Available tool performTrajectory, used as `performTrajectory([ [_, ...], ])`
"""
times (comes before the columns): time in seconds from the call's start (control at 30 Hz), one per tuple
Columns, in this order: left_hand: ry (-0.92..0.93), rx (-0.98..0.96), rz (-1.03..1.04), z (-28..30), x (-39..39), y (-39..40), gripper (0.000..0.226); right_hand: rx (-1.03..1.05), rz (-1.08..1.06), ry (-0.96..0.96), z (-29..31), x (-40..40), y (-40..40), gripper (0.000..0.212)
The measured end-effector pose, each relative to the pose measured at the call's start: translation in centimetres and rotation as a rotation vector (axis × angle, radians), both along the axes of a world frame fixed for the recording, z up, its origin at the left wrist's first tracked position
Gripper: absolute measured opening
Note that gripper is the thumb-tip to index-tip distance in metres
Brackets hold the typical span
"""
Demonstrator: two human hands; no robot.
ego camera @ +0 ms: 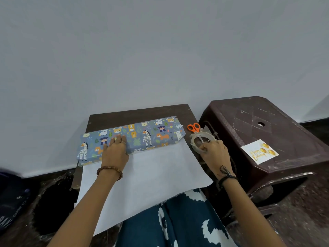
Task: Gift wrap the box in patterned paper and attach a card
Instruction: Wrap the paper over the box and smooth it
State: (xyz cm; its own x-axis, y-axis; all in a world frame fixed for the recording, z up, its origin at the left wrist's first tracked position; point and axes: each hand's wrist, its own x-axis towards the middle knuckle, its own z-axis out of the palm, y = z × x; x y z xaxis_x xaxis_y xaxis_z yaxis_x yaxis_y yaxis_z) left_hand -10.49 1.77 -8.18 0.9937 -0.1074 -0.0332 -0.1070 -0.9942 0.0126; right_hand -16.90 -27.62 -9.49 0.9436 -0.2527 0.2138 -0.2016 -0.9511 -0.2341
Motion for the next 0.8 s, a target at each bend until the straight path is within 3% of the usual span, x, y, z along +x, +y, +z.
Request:
performTrajectory([
  [0.13,-0.011,0.014,0.0,0.0,0.0,0.3,0.059,-0.066,0.022,0.097,0.8,-0.1,0.0,0.022],
  [0.3,-0.024,0.008,0.013,-0.1,-0.3,-0.1,0.06,0.012,0.112,-0.116,3.9,-0.3,3.0,0.017],
  [0.4,-0.035,0.017,0.009,-0.1,-0.4,-0.1,0.06,0.211,0.284,0.091,4.2,-0.1,6.9,0.023],
  [0.5,-0.032,0.014,0.011,0.0,-0.4,0.0,0.06,0.182,0.385,0.375,2.5,-0.5,10.4,0.038],
  [0.8,-0.044,-0.016,0.046,-0.3,-0.4,0.8,0.061,-0.006,0.433,0.342,0.3,-1.5,12.7,0.046],
])
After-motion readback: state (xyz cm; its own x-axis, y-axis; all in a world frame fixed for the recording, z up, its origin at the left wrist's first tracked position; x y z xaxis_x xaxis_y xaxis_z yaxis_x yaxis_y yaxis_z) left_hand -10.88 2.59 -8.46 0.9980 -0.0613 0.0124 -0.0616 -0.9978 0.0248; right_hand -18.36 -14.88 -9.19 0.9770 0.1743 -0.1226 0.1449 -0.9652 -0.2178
